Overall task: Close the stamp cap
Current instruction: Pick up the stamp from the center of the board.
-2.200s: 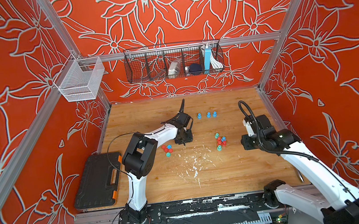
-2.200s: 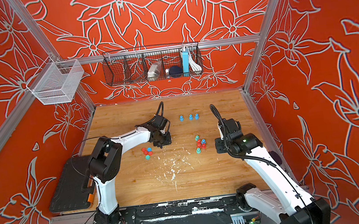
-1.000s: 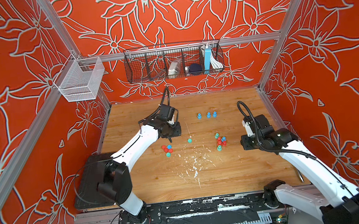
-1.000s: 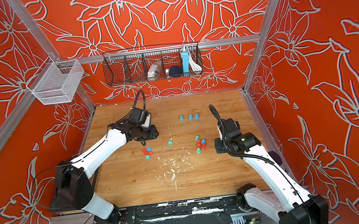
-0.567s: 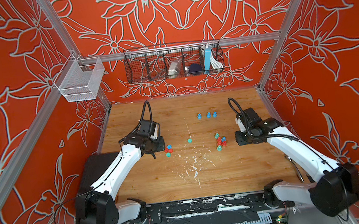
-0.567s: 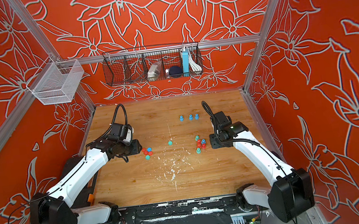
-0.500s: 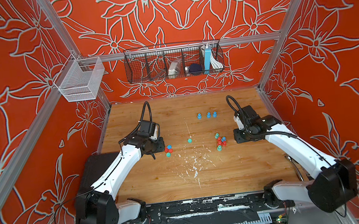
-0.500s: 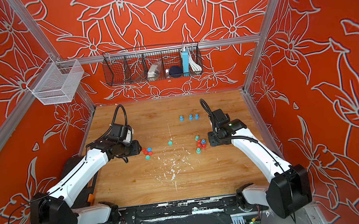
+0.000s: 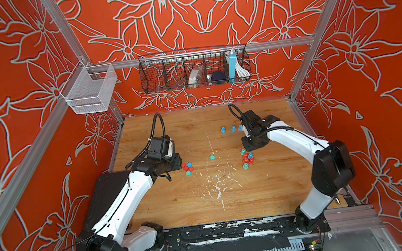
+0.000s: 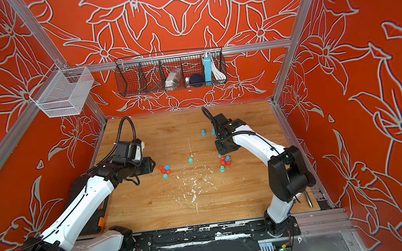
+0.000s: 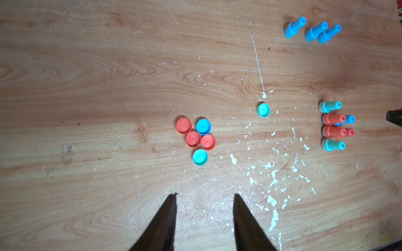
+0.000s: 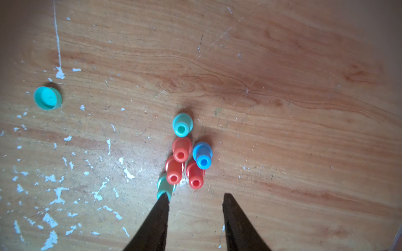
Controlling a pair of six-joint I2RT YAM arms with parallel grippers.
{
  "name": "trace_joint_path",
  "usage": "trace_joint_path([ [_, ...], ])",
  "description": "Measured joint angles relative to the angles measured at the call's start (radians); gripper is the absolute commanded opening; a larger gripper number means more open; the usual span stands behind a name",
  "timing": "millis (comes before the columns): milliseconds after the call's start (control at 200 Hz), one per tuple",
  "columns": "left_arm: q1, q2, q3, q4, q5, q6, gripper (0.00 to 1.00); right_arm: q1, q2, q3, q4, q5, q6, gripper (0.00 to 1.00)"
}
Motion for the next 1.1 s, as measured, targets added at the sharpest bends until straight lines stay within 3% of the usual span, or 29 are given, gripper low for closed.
trace_joint_path([
  [355,0.0,-0.002,0.0,0.0,-0.009,0.0,0.43,0.006,0.158,0.103,0.001,0.004,-0.01,0.43],
  [1101,0.0,-0.002,0.0,0.0,-0.019,0.0,0.43,0.007,0.268,0.127,0.019,-0.003,-0.021,0.35],
])
